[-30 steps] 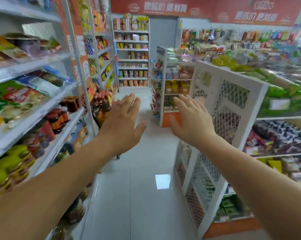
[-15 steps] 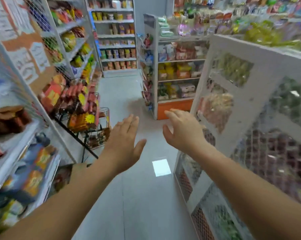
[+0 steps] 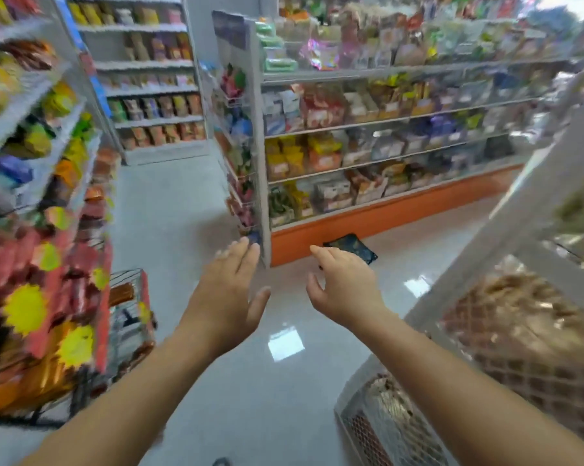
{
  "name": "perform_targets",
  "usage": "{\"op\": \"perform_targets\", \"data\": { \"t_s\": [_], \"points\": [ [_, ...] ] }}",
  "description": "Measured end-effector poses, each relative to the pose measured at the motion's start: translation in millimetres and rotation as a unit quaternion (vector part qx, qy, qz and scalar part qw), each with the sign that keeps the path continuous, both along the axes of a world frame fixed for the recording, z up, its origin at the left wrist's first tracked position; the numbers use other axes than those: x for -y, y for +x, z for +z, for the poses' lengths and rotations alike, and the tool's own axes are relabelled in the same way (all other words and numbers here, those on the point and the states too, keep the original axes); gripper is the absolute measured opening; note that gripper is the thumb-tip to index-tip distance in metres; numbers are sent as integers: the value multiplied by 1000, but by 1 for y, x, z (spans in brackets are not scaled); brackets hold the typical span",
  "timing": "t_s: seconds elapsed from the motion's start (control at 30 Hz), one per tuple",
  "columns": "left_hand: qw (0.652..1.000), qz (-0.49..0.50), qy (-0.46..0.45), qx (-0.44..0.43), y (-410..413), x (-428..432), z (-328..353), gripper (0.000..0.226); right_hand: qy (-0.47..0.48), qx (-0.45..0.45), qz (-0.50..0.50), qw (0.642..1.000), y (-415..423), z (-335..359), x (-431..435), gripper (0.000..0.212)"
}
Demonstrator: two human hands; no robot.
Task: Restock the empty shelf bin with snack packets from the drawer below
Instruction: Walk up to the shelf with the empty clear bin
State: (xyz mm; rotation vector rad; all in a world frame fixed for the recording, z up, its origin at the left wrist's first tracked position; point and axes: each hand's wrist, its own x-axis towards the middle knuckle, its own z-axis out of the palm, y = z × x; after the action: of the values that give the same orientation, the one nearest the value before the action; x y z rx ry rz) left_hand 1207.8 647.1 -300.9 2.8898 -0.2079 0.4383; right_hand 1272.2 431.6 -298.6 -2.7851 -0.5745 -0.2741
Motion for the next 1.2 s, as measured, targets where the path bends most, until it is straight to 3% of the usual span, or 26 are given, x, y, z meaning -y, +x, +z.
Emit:
{"op": "perform_targets", "data": {
  "t_s": [0.17,0.33,0.57,0.8,0.97,1.2],
  "points": [
    [995,-99,18,-25,177,-9,3,77,28,-38,-112,993,132,1,-10,64],
    [976,-211,4,-49,320,40,2,72,28,-12,-247,969,226,-4,29,58],
    [951,-307,-5,-45,481,125,-11,69,91,22,-359,929,365,-25,91,55],
    [913,-399,9,-87,623,224,-18,65,104,-61,-463,878,456,-41,170,48],
    [859,-495,20,-127,703,320,-54,62,153,-90,-575,799,480,-56,240,50],
    [731,-659,74,-164,734,443,-88,62,193,-101,-727,651,463,-77,288,37]
  ]
}}
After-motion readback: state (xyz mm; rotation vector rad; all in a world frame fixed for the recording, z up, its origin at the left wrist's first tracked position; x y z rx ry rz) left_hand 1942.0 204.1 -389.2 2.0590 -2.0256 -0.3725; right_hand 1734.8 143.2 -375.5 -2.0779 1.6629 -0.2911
